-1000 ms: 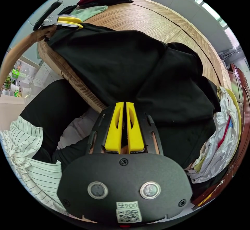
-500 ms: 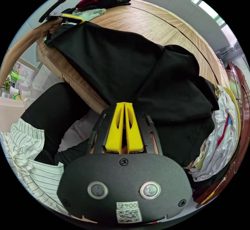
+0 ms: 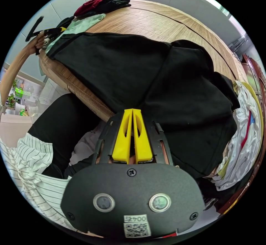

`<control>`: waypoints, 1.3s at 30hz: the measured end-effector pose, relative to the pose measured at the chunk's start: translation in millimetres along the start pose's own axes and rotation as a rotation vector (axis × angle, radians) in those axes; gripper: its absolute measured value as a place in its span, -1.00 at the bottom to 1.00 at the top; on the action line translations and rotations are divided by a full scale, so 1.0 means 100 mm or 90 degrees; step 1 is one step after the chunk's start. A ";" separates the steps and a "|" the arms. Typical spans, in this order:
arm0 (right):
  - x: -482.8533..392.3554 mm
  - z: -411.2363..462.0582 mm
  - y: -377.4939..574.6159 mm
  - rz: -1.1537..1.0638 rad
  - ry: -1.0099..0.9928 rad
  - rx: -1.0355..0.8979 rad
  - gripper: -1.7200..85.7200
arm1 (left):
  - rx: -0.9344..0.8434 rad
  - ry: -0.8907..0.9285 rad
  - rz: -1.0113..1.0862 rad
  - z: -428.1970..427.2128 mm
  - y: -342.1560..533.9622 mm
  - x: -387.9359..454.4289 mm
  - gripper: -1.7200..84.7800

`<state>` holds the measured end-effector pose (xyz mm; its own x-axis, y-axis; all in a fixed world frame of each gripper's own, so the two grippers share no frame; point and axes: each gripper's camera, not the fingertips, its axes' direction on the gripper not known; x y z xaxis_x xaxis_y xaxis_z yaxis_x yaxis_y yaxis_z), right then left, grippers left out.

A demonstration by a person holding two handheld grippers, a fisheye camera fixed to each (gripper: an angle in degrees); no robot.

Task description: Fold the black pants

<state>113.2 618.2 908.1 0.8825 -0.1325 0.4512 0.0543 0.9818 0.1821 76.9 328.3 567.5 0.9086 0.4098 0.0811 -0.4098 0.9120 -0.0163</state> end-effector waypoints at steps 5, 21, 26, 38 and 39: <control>0.11 -0.03 0.04 0.021 -0.010 0.007 -0.98 | 0.063 0.077 -0.137 -0.04 0.90 -1.01 -0.83; 0.34 -0.12 0.07 0.056 -0.028 0.015 -0.98 | -0.010 -0.083 0.036 1.07 0.59 -0.70 -0.74; 0.39 -0.15 0.07 0.059 -0.031 0.016 -0.98 | -0.011 -0.065 0.018 1.26 0.64 -0.72 -0.76; 0.49 -0.20 0.07 0.070 -0.040 0.021 -0.97 | 0.055 -0.114 0.075 1.27 0.88 -0.40 -0.89; 0.50 -0.21 0.07 0.070 -0.041 0.021 -0.97 | 0.059 -0.109 0.093 1.28 0.89 -0.36 -0.89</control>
<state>167.3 621.4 914.0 0.8502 -0.0333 0.5254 -0.0584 0.9859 0.1569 -3.1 392.5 690.4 0.8151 0.5212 0.2528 -0.5490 0.8343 0.0501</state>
